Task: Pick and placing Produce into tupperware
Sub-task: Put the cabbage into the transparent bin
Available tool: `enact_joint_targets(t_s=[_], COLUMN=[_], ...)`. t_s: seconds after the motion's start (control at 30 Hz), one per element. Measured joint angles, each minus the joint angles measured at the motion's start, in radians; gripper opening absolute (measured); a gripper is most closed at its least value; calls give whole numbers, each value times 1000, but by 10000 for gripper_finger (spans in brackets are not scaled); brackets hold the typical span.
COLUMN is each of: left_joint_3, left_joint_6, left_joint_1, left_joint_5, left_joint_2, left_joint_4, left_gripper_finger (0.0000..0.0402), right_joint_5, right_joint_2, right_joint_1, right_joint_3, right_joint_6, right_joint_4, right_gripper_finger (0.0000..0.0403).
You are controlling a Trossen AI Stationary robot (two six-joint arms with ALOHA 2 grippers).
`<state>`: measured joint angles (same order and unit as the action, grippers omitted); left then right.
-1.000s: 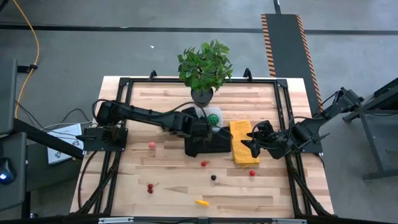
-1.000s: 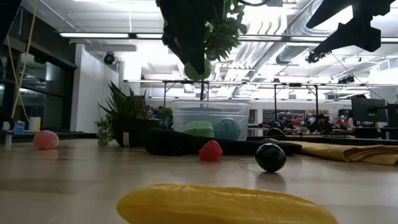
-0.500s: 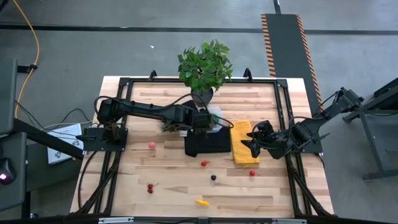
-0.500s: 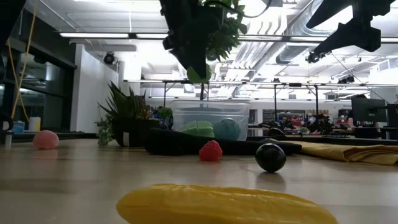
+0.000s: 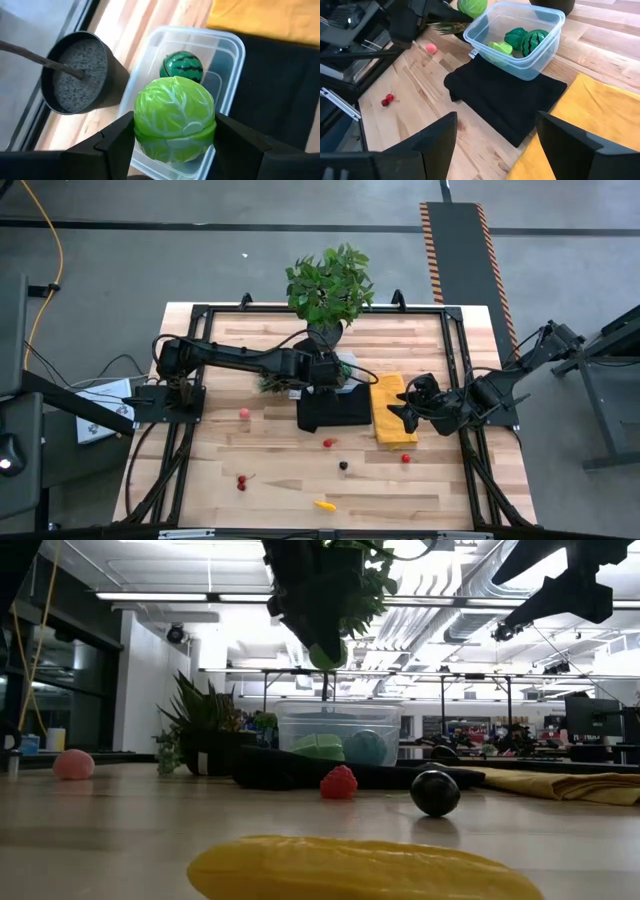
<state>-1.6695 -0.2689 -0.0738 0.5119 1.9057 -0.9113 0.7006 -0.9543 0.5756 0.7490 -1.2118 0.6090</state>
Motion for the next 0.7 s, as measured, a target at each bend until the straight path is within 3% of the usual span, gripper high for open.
enact_joint_targets(t_s=[0.7], left_joint_3=[1], left_joint_6=[-112], left_joint_1=[-18], left_joint_5=[80], left_joint_2=[8], left_joint_4=[47], left_gripper_finger=[227], right_joint_5=[1], right_joint_2=[0], right_joint_1=[0], right_joint_3=[0], right_joint_6=[-1], right_joint_4=[-16], right_gripper_finger=[261])
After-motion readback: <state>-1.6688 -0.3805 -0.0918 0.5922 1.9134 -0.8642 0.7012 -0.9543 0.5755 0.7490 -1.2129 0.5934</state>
